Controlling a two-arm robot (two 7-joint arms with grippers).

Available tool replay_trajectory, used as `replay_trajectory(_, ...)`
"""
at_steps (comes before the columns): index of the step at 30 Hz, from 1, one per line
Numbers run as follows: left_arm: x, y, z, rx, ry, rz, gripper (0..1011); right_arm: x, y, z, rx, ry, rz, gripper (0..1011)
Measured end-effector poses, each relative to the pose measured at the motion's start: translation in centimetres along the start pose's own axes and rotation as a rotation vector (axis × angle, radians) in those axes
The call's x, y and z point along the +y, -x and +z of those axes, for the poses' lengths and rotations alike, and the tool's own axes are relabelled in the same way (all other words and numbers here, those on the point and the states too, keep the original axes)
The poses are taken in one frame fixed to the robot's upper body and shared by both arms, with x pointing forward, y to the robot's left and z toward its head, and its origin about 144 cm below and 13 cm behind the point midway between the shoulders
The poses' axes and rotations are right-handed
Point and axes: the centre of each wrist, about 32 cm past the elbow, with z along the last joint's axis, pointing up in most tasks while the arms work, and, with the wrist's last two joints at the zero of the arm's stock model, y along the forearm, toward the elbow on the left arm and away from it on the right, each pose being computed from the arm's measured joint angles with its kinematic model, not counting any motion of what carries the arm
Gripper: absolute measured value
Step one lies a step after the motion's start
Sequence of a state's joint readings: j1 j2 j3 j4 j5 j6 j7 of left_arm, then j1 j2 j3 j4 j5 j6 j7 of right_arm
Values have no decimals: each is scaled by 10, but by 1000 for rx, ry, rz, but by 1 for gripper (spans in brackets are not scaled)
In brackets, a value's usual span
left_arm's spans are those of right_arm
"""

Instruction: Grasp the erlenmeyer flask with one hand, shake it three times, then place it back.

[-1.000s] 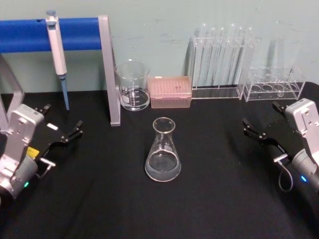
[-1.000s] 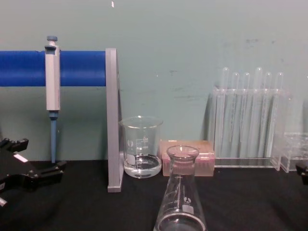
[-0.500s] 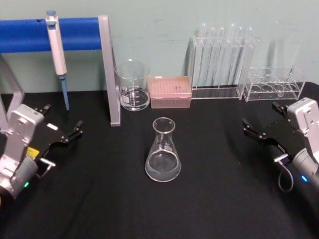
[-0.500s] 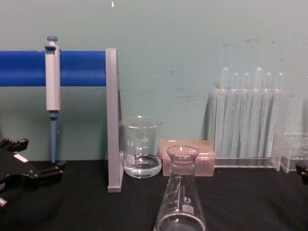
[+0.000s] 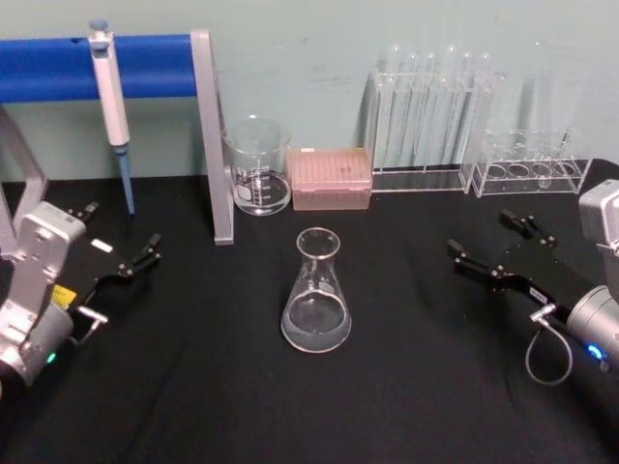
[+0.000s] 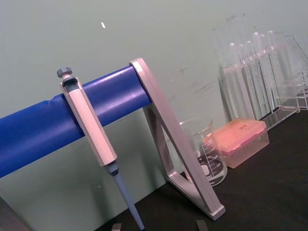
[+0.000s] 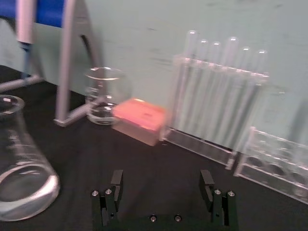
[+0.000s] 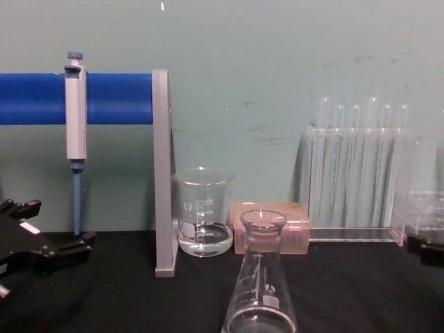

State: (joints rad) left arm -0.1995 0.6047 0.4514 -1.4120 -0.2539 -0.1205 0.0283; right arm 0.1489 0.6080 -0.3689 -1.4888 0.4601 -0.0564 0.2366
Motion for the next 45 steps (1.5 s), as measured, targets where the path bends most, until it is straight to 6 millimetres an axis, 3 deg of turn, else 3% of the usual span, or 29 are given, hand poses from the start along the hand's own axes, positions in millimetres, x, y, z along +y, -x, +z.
replay_trajectory(17, 0, 0, 0, 0, 0, 0, 1001, 10, 18, 8, 54, -29, 272, 1002)
replay_trajectory(45, 0, 0, 0, 0, 0, 0, 1001, 62, 40, 9, 78, -38, 452, 1003)
